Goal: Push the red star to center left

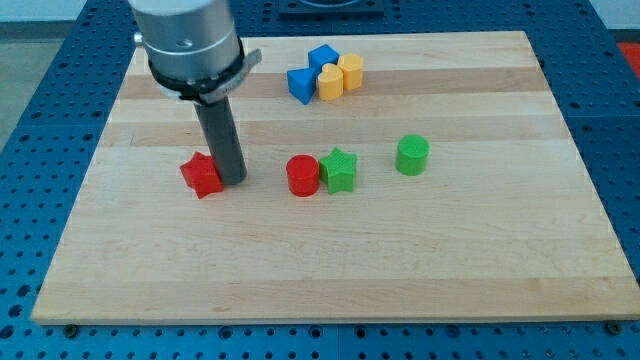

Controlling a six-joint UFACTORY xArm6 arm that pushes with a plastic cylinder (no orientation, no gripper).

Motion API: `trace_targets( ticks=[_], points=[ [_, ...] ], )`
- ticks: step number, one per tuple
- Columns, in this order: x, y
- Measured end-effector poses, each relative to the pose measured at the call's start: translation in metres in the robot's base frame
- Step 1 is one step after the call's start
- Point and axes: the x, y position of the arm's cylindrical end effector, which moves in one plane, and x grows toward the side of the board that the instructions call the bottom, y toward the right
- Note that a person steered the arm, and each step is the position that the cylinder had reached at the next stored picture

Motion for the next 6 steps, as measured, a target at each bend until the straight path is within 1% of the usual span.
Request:
trace_targets(
  ticks=[1, 2, 3, 4, 5, 6],
  points=[
    [-0.004, -0.013],
    [0.001, -0.009],
    [0.008, 0.013],
    [0.025, -0.018],
    [0.018, -0.048],
    [-0.012, -0.054]
  ],
)
